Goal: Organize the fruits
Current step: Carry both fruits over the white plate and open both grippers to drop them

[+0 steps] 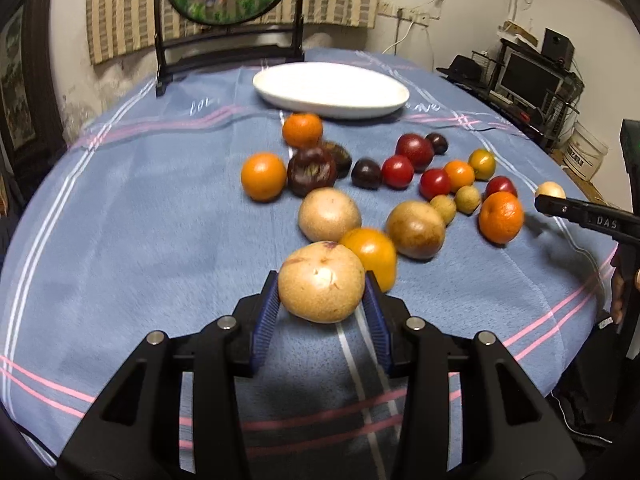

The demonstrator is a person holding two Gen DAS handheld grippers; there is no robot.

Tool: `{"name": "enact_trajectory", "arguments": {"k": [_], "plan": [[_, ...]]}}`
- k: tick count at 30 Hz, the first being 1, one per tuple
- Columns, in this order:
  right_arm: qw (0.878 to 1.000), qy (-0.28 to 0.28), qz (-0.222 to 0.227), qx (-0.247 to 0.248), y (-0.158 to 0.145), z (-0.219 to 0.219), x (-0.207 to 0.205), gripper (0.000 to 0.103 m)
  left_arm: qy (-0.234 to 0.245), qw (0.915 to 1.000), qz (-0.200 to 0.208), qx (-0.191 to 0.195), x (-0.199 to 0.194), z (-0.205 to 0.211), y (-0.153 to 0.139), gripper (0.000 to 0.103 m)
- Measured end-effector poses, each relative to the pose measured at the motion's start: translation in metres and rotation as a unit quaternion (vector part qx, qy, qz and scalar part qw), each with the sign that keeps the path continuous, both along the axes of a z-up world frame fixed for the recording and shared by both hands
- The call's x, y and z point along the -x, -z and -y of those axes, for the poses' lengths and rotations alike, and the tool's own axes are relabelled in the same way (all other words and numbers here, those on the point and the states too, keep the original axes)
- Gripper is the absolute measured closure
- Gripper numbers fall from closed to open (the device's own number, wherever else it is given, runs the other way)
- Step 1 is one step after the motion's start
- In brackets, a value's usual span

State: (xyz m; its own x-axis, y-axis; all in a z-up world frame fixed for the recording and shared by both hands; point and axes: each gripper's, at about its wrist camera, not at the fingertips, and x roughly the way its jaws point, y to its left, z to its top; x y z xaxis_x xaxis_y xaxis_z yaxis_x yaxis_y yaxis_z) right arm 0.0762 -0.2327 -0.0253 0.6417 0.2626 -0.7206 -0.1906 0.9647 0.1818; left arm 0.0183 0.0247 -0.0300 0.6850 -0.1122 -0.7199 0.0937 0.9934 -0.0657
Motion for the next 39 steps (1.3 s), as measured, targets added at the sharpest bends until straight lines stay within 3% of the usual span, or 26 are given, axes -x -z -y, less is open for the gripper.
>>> {"name": "enact_trajectory", "arguments": {"k": [6,8,11,14,18,23,27,30,32,33,34,35,39], "plan": [[0.998,-0.050,0.050,0.000,-0.041,-0.022,-0.007,0.063,0.019,0.9993,0.033,0.004,-0.020,-0.002,-0.039,0.061],[0.996,-0.064,0.063,0.005,-0.055,-0.030,-0.018,0.063,0.027,0.9983,0.051,-0.011,-0.039,0.003,-0.057,0.061],[0.993,-0.082,0.081,0.017,-0.078,-0.046,-0.053,0.063,0.026,0.9955,0.078,-0.047,-0.080,0.011,-0.080,0.061],[0.990,-0.084,0.098,0.058,-0.089,-0.067,-0.107,0.063,0.013,0.9955,0.080,-0.049,-0.135,0.015,-0.092,0.061],[0.990,-0.086,0.075,0.080,-0.076,-0.091,-0.192,0.063,-0.011,0.9963,0.064,-0.057,-0.214,0.017,-0.084,0.061],[0.992,-0.087,0.024,0.089,-0.043,-0.111,-0.279,0.063,-0.024,0.9991,-0.008,-0.035,-0.315,0.007,-0.050,0.061],[0.987,-0.096,-0.017,0.132,-0.015,-0.127,-0.329,0.063,-0.031,0.9967,-0.034,-0.067,-0.356,0.004,-0.026,0.061],[0.985,-0.097,-0.052,0.130,0.000,-0.129,-0.352,0.063,-0.040,0.9971,-0.046,-0.046,-0.370,-0.005,-0.016,0.060],[0.985,-0.080,-0.072,0.137,0.006,-0.127,-0.358,0.054,-0.050,0.9966,-0.055,-0.035,-0.377,-0.011,-0.010,0.058],[0.985,-0.071,-0.067,0.140,0.004,-0.125,-0.357,0.050,-0.060,0.9960,-0.057,-0.033,-0.378,-0.013,-0.010,0.042],[0.987,-0.069,-0.053,0.139,0.000,-0.124,-0.353,0.042,-0.064,0.9958,-0.058,-0.030,-0.376,-0.016,-0.013,0.032],[0.988,-0.070,-0.037,0.135,-0.006,-0.123,-0.347,0.041,-0.068,0.9962,-0.048,-0.025,-0.371,-0.018,-0.018,0.024],[0.994,-0.068,-0.018,0.086,-0.028,-0.104,-0.320,0.041,-0.064,0.9977,-0.002,-0.023,-0.345,-0.023,-0.041,0.024]]}}
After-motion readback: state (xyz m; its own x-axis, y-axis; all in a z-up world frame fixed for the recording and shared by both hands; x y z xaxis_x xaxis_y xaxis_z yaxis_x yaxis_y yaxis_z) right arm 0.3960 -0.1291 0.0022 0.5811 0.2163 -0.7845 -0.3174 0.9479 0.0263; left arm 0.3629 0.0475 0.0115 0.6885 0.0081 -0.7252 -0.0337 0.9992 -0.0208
